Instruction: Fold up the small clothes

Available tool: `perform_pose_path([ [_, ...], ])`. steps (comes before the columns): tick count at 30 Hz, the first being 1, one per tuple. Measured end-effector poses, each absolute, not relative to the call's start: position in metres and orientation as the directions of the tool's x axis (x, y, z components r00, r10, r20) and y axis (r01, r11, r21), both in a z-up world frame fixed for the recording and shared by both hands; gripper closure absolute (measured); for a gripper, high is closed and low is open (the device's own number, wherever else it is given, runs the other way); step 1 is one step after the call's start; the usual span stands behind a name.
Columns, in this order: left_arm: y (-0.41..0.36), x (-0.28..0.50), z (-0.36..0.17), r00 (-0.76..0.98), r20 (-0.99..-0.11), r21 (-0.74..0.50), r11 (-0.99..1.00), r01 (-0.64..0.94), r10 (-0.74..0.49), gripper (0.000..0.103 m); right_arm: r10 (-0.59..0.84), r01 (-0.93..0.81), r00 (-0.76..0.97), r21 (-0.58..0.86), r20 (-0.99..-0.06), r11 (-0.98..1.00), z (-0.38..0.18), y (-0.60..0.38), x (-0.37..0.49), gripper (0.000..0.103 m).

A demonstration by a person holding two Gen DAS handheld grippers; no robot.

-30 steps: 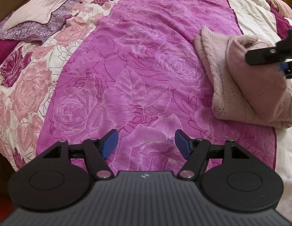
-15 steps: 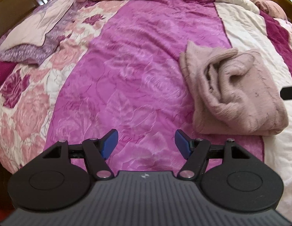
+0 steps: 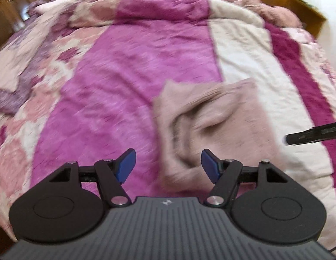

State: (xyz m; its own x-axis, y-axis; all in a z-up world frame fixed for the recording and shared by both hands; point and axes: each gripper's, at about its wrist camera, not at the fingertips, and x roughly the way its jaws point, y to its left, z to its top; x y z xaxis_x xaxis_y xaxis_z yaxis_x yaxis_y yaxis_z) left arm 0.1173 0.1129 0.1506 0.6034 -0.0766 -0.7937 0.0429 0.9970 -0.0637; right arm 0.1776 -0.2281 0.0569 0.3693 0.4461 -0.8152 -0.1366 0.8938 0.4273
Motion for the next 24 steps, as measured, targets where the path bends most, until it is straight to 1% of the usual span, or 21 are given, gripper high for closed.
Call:
perform_pose_path([
  [5, 0.075, 0.14, 0.149, 0.604, -0.774, -0.107, 0.979, 0.171, -0.19, 0.03, 0.463, -0.131, 0.351, 0.447, -0.814, 0.885, 0.045, -0.229, 0.179, 0.056],
  [10, 0.049, 0.173, 0.121, 0.544, -0.799, -0.132, 0.958, 0.255, -0.255, 0.031, 0.474, -0.142, 0.346, 0.454, -0.81, 0.88, 0.042, -0.228, 0.181, 0.056],
  [12, 0.046, 0.185, 0.108, 0.541, -0.809, -0.109, 0.963, 0.246, -0.23, 0.031, 0.476, -0.148, 0.346, 0.454, -0.809, 0.879, 0.041, -0.228, 0.182, 0.056],
  [14, 0.05, 0.196, 0.098, 0.563, -0.808, -0.059, 0.975, 0.213, -0.171, 0.032, 0.478, -0.154, 0.346, 0.454, -0.807, 0.878, 0.04, -0.227, 0.182, 0.056],
  [15, 0.056, 0.2, 0.094, 0.582, -0.802, -0.025, 0.982, 0.185, -0.13, 0.035, 0.48, -0.157, 0.346, 0.454, -0.806, 0.877, 0.04, -0.228, 0.182, 0.056],
  [17, 0.069, 0.208, 0.091, 0.61, -0.79, 0.01, 0.993, 0.119, -0.065, 0.036, 0.479, -0.163, 0.345, 0.451, -0.807, 0.877, 0.04, -0.227, 0.182, 0.056],
  [18, 0.078, 0.211, 0.091, 0.628, -0.778, 0.032, 0.997, 0.077, -0.024, 0.036, 0.478, -0.167, 0.346, 0.448, -0.808, 0.878, 0.039, -0.226, 0.182, 0.056],
  [20, 0.09, 0.216, 0.091, 0.654, -0.75, 0.123, 0.992, -0.018, 0.105, 0.035, 0.471, -0.173, 0.347, 0.439, -0.811, 0.882, 0.038, -0.224, 0.183, 0.056],
  [21, 0.095, 0.217, 0.091, 0.662, -0.736, 0.148, 0.988, -0.045, 0.14, 0.035, 0.472, -0.176, 0.346, 0.439, -0.81, 0.881, 0.038, -0.224, 0.183, 0.056],
  [22, 0.102, 0.217, 0.092, 0.66, -0.737, 0.14, 0.988, -0.058, 0.144, 0.035, 0.474, -0.176, 0.345, 0.441, -0.81, 0.88, 0.038, -0.224, 0.184, 0.056],
  [24, 0.113, 0.217, 0.095, 0.657, -0.75, 0.065, 0.997, -0.051, 0.083, 0.035, 0.474, -0.174, 0.348, 0.441, -0.809, 0.881, 0.038, -0.223, 0.185, 0.056],
])
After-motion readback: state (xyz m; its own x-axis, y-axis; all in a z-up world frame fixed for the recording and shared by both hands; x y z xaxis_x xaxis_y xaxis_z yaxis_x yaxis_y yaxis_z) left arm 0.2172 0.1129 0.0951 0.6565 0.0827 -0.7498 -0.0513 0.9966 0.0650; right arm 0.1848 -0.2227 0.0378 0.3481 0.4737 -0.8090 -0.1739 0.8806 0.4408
